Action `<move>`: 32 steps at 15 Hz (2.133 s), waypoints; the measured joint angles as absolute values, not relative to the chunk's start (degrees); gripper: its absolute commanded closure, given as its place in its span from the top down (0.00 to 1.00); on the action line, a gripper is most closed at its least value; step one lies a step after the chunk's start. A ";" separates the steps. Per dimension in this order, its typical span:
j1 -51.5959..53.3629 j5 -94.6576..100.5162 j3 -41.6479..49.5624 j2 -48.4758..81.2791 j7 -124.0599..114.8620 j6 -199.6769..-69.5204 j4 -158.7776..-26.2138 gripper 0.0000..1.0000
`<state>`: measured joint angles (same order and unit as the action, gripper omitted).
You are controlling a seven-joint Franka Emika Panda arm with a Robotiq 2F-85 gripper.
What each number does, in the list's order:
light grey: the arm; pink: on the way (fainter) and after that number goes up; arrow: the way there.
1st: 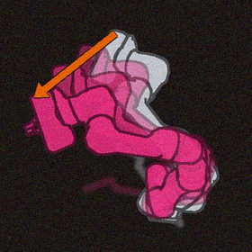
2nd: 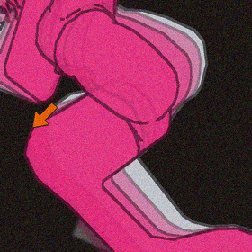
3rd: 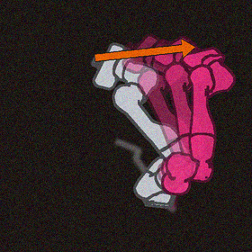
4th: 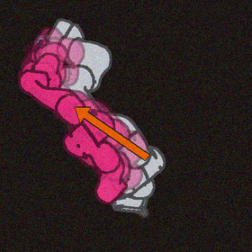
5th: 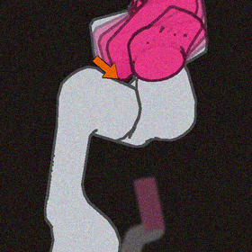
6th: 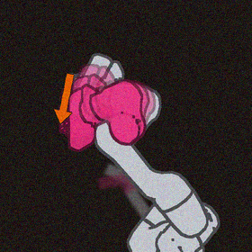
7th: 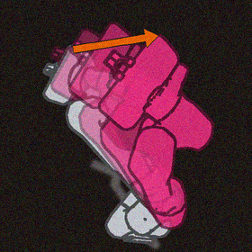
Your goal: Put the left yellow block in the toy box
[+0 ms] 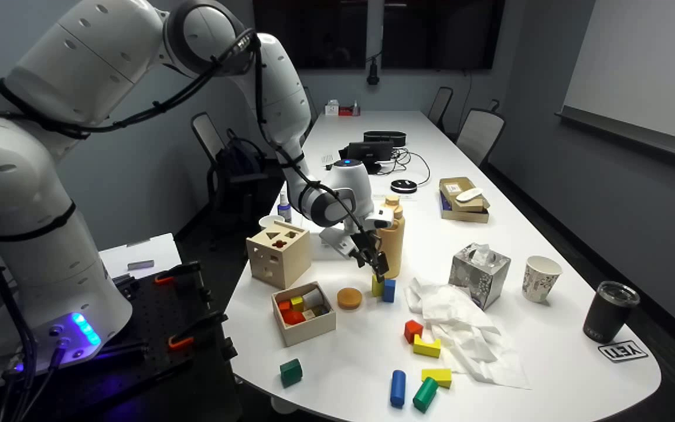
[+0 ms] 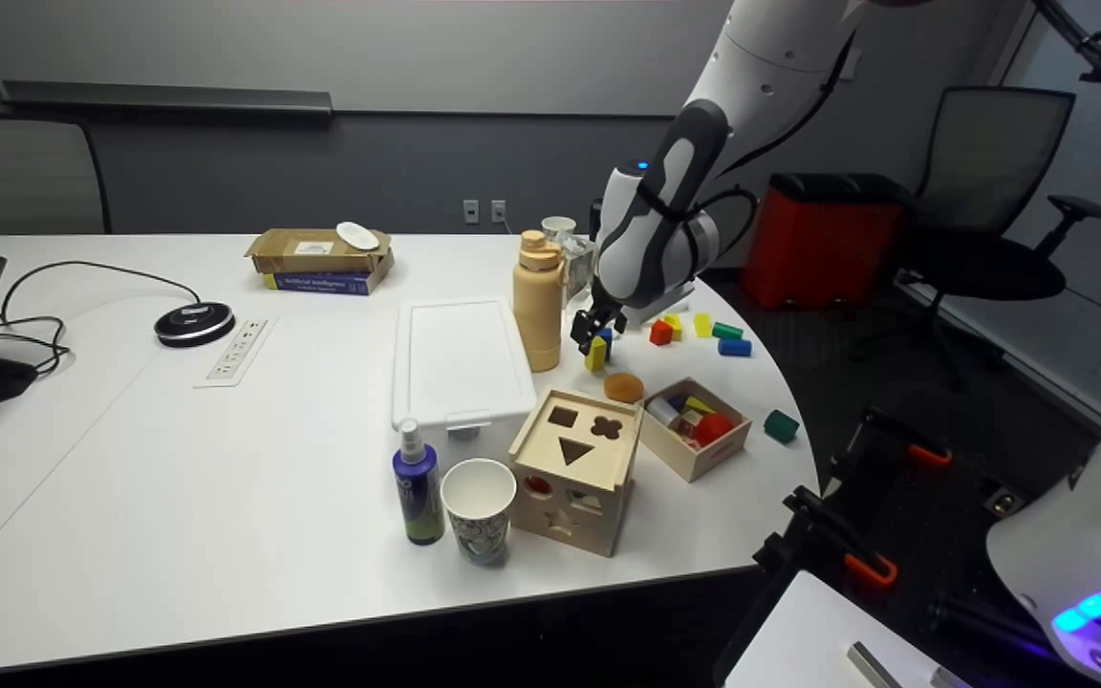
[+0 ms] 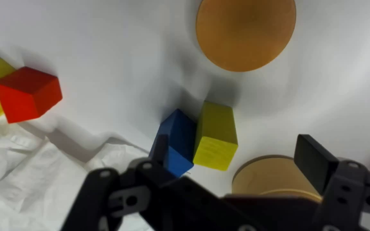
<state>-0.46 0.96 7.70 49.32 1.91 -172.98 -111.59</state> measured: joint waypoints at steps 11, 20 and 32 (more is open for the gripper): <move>0.59 0.94 8.79 55.37 -0.67 -172.97 -106.15 0.59; 0.62 0.94 8.81 56.20 -1.47 -172.96 -104.97 0.08; 4.17 1.52 11.37 46.80 -1.61 -167.15 -114.03 0.08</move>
<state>4.17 1.52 11.37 46.80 -1.61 -167.15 -114.03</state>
